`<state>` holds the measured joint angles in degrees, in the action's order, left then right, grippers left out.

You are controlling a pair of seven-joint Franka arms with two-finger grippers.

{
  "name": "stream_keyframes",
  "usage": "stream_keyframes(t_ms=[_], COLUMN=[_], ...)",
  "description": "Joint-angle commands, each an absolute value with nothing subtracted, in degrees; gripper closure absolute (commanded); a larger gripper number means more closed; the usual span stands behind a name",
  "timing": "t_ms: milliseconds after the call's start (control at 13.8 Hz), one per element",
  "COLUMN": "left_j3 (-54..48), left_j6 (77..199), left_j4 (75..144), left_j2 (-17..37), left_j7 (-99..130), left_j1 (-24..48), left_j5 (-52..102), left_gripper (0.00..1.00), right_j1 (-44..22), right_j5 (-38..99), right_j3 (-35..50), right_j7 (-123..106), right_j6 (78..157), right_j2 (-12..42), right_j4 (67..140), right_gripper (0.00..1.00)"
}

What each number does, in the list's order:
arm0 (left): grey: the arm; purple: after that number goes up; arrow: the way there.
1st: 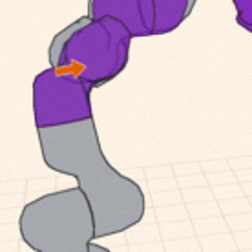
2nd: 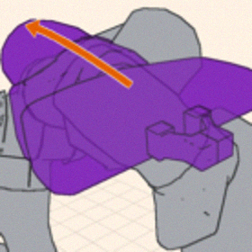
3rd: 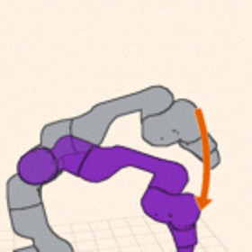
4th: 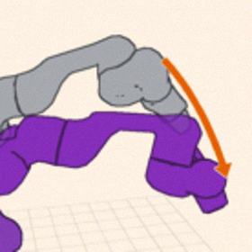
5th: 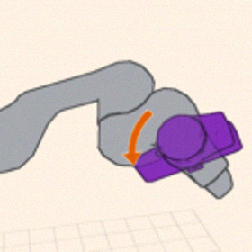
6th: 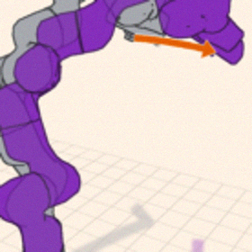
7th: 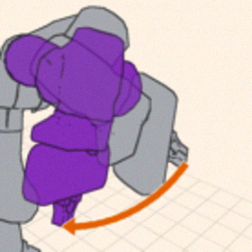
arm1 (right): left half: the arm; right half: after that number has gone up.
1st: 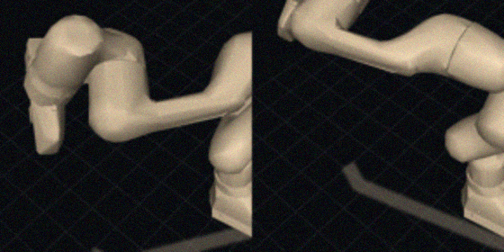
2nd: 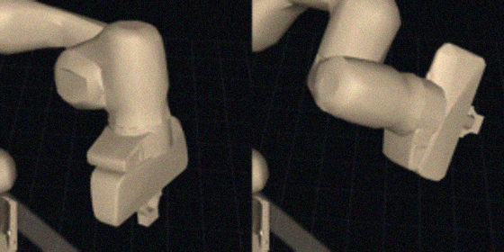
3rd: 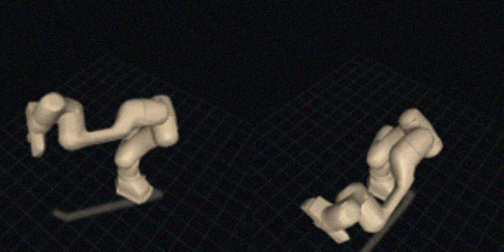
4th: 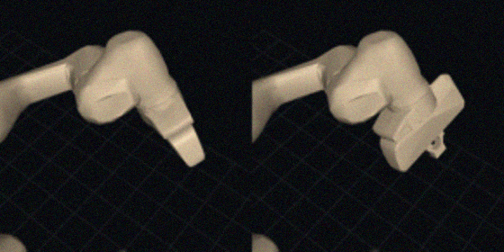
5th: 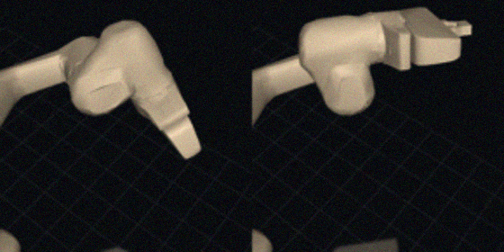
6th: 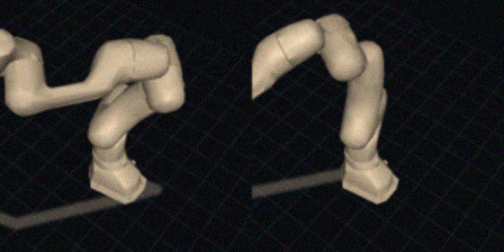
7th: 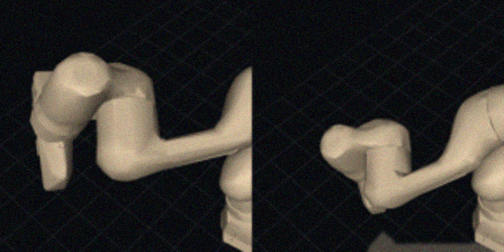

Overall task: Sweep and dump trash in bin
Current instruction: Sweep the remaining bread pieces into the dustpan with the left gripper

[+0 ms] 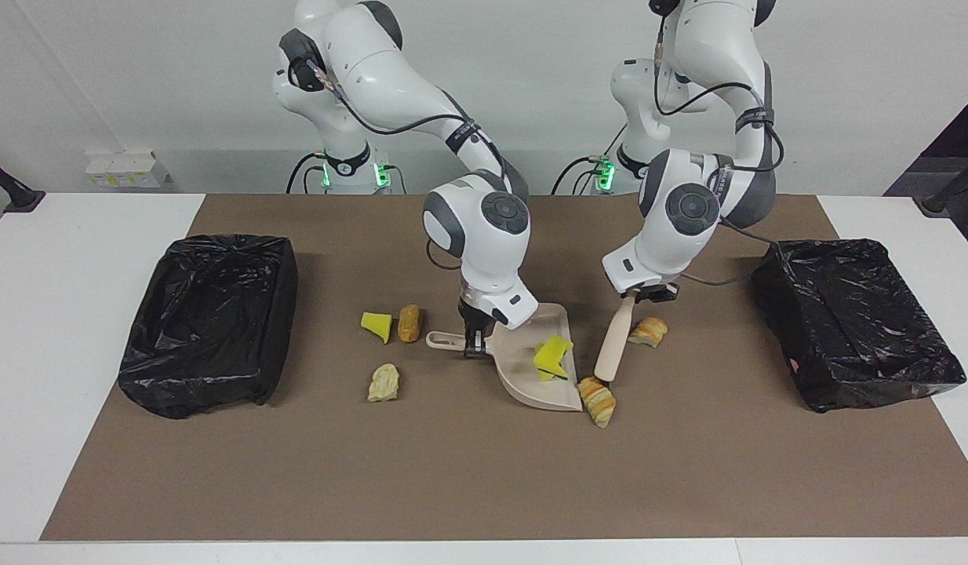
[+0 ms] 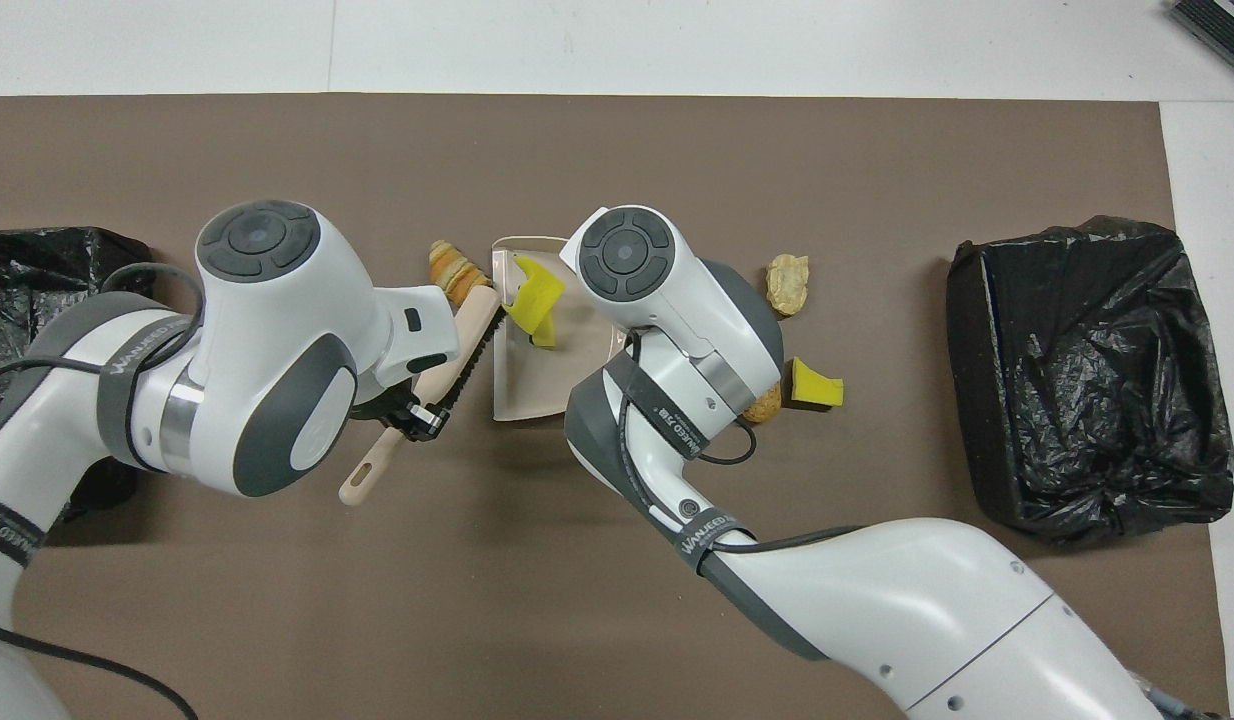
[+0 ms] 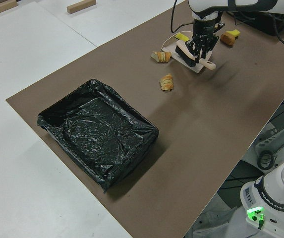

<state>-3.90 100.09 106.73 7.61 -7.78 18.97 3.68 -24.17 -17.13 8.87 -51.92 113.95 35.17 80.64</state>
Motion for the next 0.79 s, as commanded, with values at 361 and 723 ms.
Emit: stream_keyframes(t_ms=[361,723], left_j3=[-2.9,-3.1], left_j6=[93.7,109.2], left_j4=[114.1,127.6], left_j2=[-2.0,-4.7], left_j7=[21.5,32.8], left_j1=[7.8,9.0], left_j5=[4.6,7.2], left_gripper=[1.00,1.00], right_j1=[-23.5,-23.5], right_j5=[-16.5,-16.6], right_j3=[9.4,9.4], right_j7=[-51.5,-51.5], right_j6=[116.0,115.9], right_j2=[35.3,35.3], right_j4=[81.5,81.5], right_gripper=[1.00,1.00])
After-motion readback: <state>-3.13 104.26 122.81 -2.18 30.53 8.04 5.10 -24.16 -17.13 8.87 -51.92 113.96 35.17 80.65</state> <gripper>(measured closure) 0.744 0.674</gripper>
